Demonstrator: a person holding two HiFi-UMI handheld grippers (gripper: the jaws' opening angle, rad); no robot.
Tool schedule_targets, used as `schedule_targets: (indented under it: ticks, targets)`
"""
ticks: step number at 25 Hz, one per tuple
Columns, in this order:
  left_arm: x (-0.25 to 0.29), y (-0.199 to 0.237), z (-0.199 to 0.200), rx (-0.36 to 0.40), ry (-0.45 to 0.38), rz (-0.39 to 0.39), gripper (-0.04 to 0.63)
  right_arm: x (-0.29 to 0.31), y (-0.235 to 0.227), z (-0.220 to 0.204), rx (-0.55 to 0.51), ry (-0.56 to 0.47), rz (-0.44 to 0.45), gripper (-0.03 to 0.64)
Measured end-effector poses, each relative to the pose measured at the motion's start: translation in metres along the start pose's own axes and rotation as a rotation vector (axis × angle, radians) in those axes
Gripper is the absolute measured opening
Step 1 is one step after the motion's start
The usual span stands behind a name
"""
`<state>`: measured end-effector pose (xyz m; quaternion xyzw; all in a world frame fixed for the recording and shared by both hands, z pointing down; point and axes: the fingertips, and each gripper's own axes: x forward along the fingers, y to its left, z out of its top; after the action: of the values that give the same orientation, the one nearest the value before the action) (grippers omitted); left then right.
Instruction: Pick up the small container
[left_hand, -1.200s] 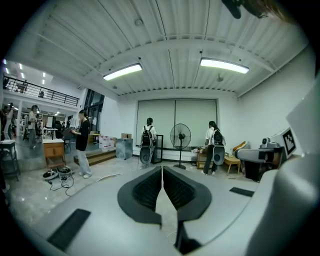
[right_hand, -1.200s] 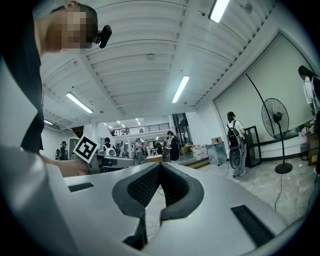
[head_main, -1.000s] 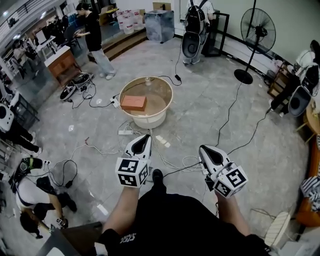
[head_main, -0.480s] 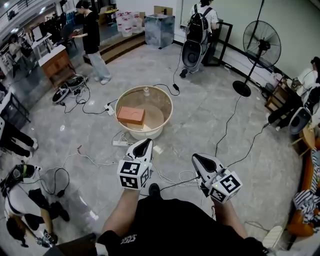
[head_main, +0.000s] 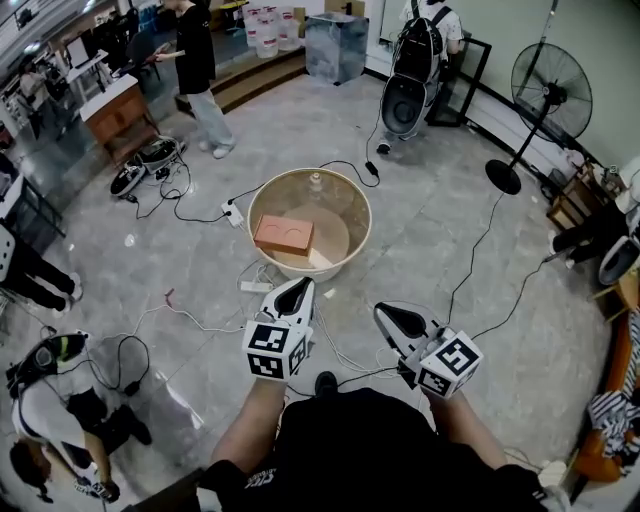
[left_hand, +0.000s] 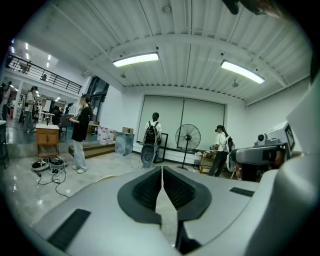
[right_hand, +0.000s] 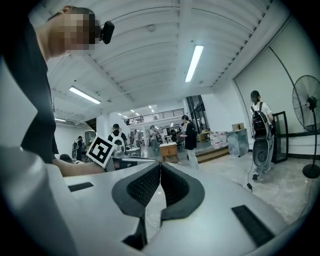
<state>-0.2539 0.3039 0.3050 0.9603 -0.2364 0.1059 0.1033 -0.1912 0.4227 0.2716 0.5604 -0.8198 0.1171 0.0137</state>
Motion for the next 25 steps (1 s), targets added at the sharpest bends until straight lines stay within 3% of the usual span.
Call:
schedule_targets:
  ticks: [4, 12, 19, 25]
  targets:
    - [0.004, 0.032, -0.001, -0.015, 0.009, 0.023, 0.026, 0.034, 0.002, -0.002, 0.006, 0.020, 0.034, 0.018]
    - [0.031, 0.050, -0.003, -0.021, 0.050, 0.025, 0.025, 0.056, -0.036, -0.005, 0.060, 0.035, 0.032, 0.017]
    - [0.085, 0.059, 0.005, -0.014, 0.084, 0.050, 0.026, 0.087, -0.101, 0.004, 0.111, 0.020, 0.084, 0.017]
    - [0.173, 0.070, 0.024, -0.038, 0.092, 0.110, 0.026, 0.108, -0.191, 0.019, 0.123, 0.020, 0.145, 0.017]
